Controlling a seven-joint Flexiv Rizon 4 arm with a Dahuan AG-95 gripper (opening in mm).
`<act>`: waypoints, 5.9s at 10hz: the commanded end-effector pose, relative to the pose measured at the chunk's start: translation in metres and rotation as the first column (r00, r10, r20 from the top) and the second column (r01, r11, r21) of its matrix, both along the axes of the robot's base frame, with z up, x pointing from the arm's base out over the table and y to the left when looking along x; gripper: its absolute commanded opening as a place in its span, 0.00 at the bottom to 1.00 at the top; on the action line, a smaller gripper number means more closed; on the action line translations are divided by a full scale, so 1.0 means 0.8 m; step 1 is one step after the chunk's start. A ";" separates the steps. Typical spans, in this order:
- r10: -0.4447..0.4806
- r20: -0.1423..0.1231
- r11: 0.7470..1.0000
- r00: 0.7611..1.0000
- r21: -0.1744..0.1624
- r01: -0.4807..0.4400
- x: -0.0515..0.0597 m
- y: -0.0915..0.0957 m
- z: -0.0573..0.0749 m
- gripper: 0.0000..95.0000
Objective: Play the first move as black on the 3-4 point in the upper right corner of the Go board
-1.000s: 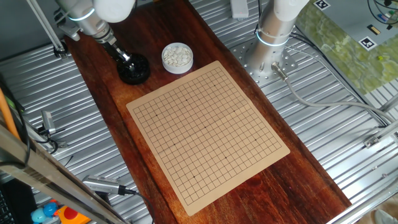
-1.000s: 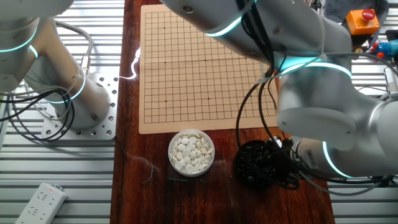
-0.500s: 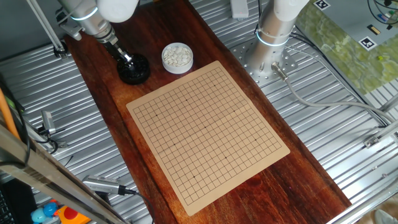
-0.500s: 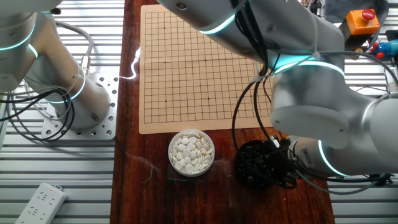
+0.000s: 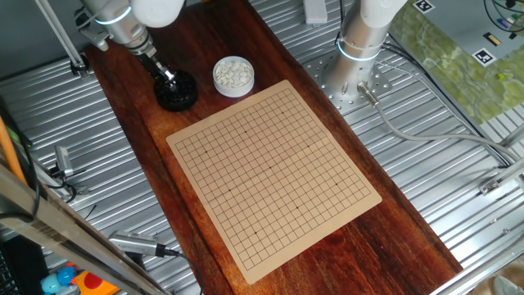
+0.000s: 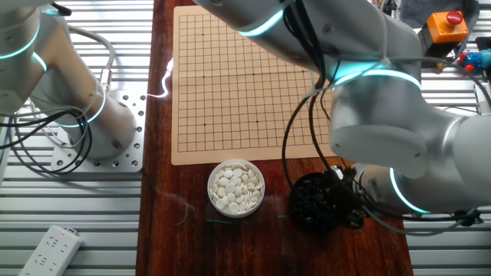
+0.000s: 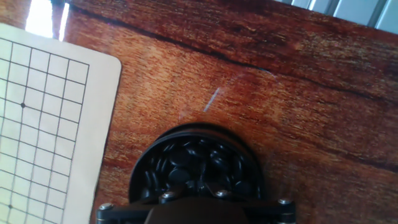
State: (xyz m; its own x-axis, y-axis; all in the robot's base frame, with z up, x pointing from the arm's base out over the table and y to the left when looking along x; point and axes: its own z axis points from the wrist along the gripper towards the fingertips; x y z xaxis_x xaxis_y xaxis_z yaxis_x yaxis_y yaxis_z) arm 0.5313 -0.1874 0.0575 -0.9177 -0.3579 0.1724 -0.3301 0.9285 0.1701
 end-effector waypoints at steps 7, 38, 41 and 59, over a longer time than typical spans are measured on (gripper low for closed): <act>-0.002 0.001 1.000 1.000 -0.005 0.002 0.006 -0.001 0.008 0.00; 0.001 0.016 1.000 1.000 0.008 -0.001 -0.011 -0.005 -0.007 0.00; -0.004 0.006 1.000 1.000 0.003 0.004 0.005 0.004 0.021 0.00; -0.206 0.007 0.976 0.979 0.067 0.205 0.104 0.175 0.051 0.00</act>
